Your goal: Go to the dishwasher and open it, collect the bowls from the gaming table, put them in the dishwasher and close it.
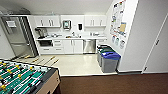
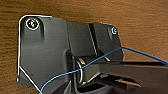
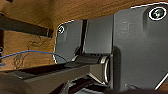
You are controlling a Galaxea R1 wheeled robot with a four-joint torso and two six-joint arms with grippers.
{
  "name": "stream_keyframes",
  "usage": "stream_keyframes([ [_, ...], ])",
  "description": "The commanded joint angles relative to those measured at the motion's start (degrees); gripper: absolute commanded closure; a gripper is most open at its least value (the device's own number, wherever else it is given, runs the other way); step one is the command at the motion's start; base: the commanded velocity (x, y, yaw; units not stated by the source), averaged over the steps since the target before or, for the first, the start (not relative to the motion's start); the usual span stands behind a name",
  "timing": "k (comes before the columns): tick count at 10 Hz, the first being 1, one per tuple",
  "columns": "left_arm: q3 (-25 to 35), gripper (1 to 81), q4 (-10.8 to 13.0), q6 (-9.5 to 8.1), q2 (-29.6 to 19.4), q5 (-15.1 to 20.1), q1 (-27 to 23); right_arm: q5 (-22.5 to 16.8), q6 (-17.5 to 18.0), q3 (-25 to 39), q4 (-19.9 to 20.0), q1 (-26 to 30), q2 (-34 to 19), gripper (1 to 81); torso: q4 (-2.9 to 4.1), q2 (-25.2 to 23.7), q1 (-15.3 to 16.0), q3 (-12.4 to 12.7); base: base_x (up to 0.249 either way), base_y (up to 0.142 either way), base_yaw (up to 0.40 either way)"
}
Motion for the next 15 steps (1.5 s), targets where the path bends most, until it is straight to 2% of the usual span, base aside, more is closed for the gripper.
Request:
stream_keyframes([
  [1, 0.48, 1.0, 0.25, 0.71, -0.88, 2.98, -2.81, -2.74, -0.08, 0.74, 0.36, 3.01, -0.78, 1.0, 0.0, 0.0, 0.01, 0.0, 0.169, 0.0, 0.0],
  [15, 0.4, 1.0, 0.25, 0.71, -0.88, 2.89, -2.81, -2.74, -0.17, 0.74, 0.27, 3.37, -0.88, 1.0, 0.0, 0.0, 0.01, 0.0, 0.175, 0.0, 0.0],
])
